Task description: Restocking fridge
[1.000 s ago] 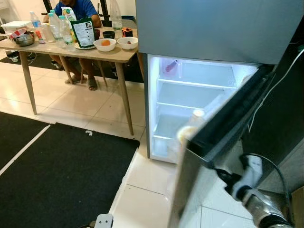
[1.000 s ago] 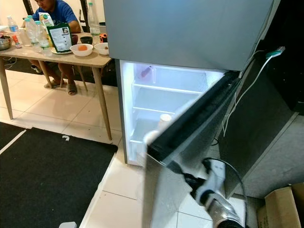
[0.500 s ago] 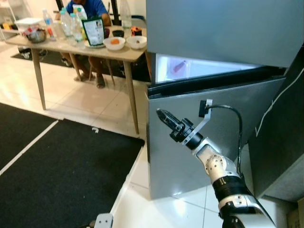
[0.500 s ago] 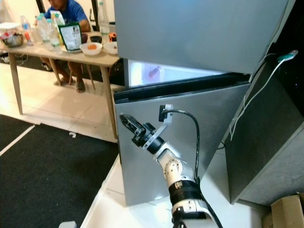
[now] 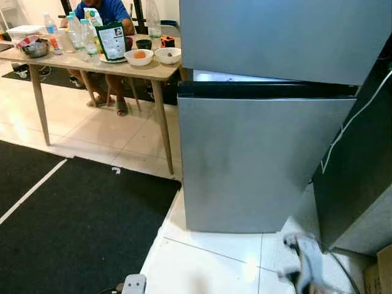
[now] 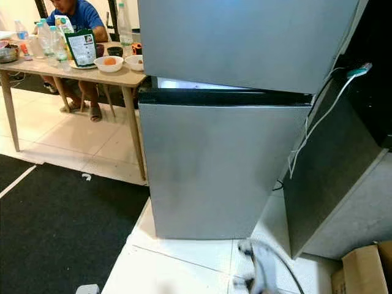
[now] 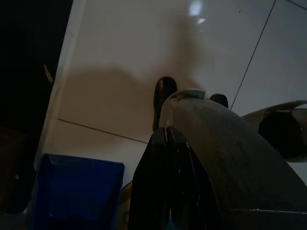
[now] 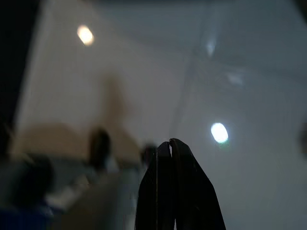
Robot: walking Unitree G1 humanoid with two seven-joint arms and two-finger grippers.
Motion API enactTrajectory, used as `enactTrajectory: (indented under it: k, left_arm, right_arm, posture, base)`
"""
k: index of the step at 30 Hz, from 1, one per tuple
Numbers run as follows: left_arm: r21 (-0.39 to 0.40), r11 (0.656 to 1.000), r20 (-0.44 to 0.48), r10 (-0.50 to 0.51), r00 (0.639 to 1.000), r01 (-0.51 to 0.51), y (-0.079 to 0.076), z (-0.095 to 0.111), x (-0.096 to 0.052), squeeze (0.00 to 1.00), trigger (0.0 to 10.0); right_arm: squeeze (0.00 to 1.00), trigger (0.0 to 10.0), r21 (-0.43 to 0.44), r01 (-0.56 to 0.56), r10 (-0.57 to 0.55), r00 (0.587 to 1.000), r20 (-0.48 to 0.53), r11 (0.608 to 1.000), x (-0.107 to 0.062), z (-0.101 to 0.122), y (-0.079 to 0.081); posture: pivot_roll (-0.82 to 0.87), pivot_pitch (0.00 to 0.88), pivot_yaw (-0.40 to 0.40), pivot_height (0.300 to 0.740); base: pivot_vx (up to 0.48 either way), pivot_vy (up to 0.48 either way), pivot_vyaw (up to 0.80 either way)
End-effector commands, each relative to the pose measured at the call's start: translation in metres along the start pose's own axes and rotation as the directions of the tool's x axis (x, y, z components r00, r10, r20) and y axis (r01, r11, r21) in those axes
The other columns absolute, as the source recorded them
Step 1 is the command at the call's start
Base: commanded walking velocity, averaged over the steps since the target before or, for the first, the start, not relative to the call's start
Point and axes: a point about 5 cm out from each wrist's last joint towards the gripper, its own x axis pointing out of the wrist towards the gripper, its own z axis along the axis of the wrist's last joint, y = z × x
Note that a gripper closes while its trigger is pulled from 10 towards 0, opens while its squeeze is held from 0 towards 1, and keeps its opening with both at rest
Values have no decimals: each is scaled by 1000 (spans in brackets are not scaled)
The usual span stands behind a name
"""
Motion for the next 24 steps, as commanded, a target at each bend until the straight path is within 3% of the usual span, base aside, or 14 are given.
enactTrajectory:
  k: [1, 4, 12, 15, 24]
  left_arm:
    - [13, 1000, -16, 5, 1000, -5, 0, -4, 0, 0, 10000]
    - [41, 999, -18, -5, 1000, 6, -1, -3, 0, 0, 10000]
    - [49, 999, -14, -8, 1000, 8, -1, -2, 0, 0, 10000]
    - [51, 999, -16, -7, 1000, 8, -1, -2, 0, 0, 10000]
    - [52, 999, -17, -11, 1000, 12, -2, -3, 0, 0, 10000]
  right_arm:
    - [0, 10000, -13, 24, -24, 1000, -12, 1000, 0, -4, -1]
    - [0, 10000, 5, 89, -88, 991, -105, 996, -8, -40, -11]
    - [0, 10000, -60, 131, -140, 976, -169, 990, -15, -64, -17]
    - [0, 10000, -67, 131, -140, 978, -158, 989, -15, -62, -18]
    - [0, 10000, -46, 144, -148, 983, -109, 989, -14, -52, -21]
  posture:
    - [-44, 13, -25, 740]
    - [-47, 16, -22, 740]
    - [-49, 16, -20, 740]
    - [-52, 15, -19, 740]
    - [-51, 17, -22, 740]
  base:
    - [0, 0, 0]
    - [0, 0, 0]
    - [215, 0, 0]
    - [319, 0, 0]
    - [331, 0, 650]
